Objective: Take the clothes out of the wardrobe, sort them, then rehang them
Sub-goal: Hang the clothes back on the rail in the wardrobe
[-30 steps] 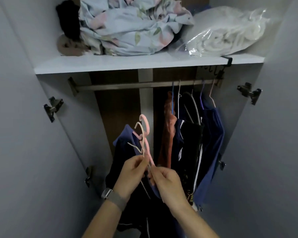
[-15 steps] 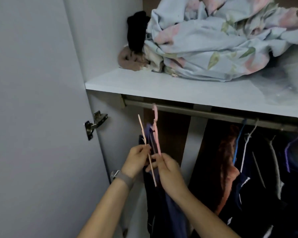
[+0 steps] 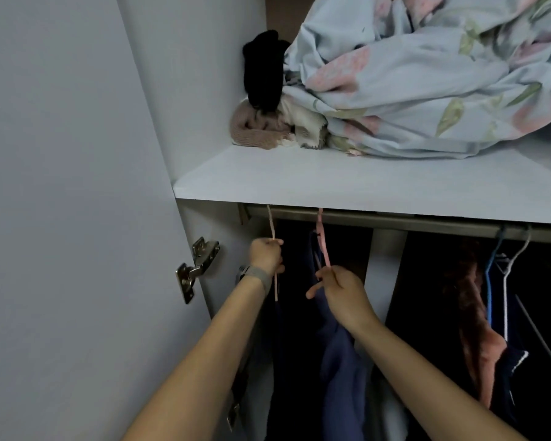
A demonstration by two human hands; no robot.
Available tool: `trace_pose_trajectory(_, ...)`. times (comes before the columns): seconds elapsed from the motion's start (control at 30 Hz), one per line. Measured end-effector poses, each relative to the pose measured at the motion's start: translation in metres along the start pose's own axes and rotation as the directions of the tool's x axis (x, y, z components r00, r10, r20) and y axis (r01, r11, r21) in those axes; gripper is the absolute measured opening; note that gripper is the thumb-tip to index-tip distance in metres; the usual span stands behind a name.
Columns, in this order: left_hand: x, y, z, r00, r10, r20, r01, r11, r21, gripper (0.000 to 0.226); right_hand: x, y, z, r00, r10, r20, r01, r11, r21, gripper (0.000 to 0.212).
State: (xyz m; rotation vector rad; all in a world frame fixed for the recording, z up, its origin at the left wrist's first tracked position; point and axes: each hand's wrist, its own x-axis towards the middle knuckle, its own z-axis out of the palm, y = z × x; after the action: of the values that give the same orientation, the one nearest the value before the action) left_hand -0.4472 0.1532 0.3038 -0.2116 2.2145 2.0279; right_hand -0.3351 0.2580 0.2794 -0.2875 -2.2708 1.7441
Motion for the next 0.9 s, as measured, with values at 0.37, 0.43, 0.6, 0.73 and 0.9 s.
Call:
trace_pose_trajectory(0.37, 0.071, -0.014, -0.013, 0.996, 0.054, -0.078, -0.027, 0.951, 0.308, 0.021, 0.006, 0.015, -0.004, 1.0, 0.028, 0.008, -0.027, 0.998, -0.057, 0.024)
trace_pose_trajectory(0.43, 0.07, -0.021, -0.011, 0.991, 0.047, -0.128, 0.001, 0.938, 0.348, 0.031, 0.008, 0.019, -0.003, 0.999, 0.039, 0.004, -0.038, 0.997, -0.071, 0.024)
trace_pose_trajectory(0.6, 0.069, -0.02, -0.012, 0.989, 0.055, -0.137, 0.001, 0.926, 0.377, 0.033, 0.013, 0.023, 0.001, 0.999, 0.041, 0.017, -0.04, 0.995, -0.089, 0.024)
trace_pose_trajectory(0.73, 0.063, -0.029, -0.015, 0.987, 0.123, -0.104, -0.062, 0.887, 0.457, 0.025, 0.018, 0.017, 0.011, 0.998, 0.018, 0.055, -0.015, 0.998, -0.061, 0.024)
trace_pose_trajectory(0.9, 0.025, -0.053, -0.02, 0.93, 0.329, -0.164, -0.171, 0.782, 0.599, 0.032, 0.042, 0.009, 0.032, 0.998, -0.01, 0.059, 0.014, 0.997, -0.07, 0.022)
